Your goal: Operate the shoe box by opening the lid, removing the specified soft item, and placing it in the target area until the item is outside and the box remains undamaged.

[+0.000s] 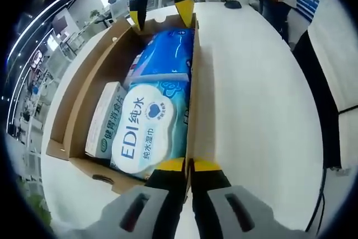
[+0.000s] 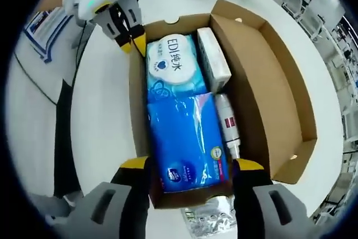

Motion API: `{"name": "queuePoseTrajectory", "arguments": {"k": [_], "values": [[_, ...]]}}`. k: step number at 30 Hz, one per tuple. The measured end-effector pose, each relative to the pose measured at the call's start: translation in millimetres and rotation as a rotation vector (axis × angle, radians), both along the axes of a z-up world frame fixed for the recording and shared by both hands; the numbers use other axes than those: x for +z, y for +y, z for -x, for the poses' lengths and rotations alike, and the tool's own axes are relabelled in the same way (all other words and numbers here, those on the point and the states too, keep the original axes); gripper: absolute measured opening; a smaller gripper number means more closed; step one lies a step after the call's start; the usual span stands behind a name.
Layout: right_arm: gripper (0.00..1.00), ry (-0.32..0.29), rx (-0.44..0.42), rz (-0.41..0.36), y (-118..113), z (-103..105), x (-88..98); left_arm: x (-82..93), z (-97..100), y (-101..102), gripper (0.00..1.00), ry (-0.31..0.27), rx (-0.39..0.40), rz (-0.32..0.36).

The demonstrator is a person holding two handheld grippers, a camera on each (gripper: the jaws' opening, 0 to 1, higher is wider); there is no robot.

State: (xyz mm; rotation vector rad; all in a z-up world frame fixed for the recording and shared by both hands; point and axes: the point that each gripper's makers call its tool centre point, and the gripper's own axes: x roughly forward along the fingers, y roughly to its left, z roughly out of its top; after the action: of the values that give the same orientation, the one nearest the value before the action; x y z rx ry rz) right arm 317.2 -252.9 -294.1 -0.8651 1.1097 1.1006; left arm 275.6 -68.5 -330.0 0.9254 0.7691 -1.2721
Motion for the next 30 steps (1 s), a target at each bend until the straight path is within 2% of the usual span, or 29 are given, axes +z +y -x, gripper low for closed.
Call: {"name": "queuePoseTrajectory", "arguments": {"k": [5,12,26,28,30], "values": [[0.61,0.010,0.018,0.002,0,2,-5.7,-0.2,-0.5,0,0.01,0.003,0.001,-0.002],[0.61,0.019,0.021,-0.035,3,2,-13.7,-0.2,-0.6,0,0.02,-0.001,0.009,-0.004],[0.62,0.056,0.008,-0.008,2,0,-22.9,-0.2,-0.9,0,0.02,0.004,0.018,0.000],[0.60,0.071,0.006,0.003,0,1,-26.7,-0.2,-0.8,0,0.02,0.004,0.014,-0.001],[0.61,0.061,0.011,0.004,3,1,-31.7,-0.2,-1.1,0,0.02,0.011,0.013,-0.002]]}}
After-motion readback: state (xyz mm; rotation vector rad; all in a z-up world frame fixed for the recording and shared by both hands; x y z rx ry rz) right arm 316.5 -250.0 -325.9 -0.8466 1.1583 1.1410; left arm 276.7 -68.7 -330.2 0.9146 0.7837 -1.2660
